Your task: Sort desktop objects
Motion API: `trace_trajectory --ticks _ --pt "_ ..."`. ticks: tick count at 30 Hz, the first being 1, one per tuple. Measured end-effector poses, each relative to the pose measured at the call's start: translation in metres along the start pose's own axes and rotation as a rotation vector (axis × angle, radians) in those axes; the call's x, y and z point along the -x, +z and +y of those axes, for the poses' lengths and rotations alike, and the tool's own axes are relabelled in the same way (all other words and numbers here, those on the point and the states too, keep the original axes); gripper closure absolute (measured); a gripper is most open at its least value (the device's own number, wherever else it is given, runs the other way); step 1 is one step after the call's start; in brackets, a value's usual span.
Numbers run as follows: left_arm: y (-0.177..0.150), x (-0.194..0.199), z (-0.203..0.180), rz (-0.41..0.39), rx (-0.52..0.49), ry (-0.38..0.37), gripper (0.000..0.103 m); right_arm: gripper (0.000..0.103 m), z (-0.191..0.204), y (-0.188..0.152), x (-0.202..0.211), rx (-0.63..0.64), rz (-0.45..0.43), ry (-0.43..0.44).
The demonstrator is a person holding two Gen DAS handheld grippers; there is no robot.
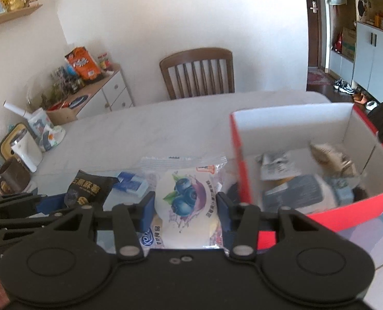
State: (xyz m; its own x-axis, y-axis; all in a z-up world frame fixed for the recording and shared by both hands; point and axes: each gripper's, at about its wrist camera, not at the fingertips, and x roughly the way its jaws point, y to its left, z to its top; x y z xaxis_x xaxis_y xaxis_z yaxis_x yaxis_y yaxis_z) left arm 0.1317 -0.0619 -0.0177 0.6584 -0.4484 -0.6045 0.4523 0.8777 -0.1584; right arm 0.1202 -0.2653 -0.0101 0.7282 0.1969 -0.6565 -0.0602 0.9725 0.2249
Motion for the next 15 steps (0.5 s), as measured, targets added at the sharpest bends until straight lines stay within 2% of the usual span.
trace_trajectory --ticks 9,15 --pt "0.023 -0.027 -0.066 -0.015 -0.034 -0.03 0.068 0.054 -0.058 0.008 0.014 -0.019 -0.021 -0.018" --pt "0.034 -0.054 -0.103 0.005 -0.061 -0.054 0.068 0.054 -0.097 0.011 0.02 -0.037 -0.026 -0.047"
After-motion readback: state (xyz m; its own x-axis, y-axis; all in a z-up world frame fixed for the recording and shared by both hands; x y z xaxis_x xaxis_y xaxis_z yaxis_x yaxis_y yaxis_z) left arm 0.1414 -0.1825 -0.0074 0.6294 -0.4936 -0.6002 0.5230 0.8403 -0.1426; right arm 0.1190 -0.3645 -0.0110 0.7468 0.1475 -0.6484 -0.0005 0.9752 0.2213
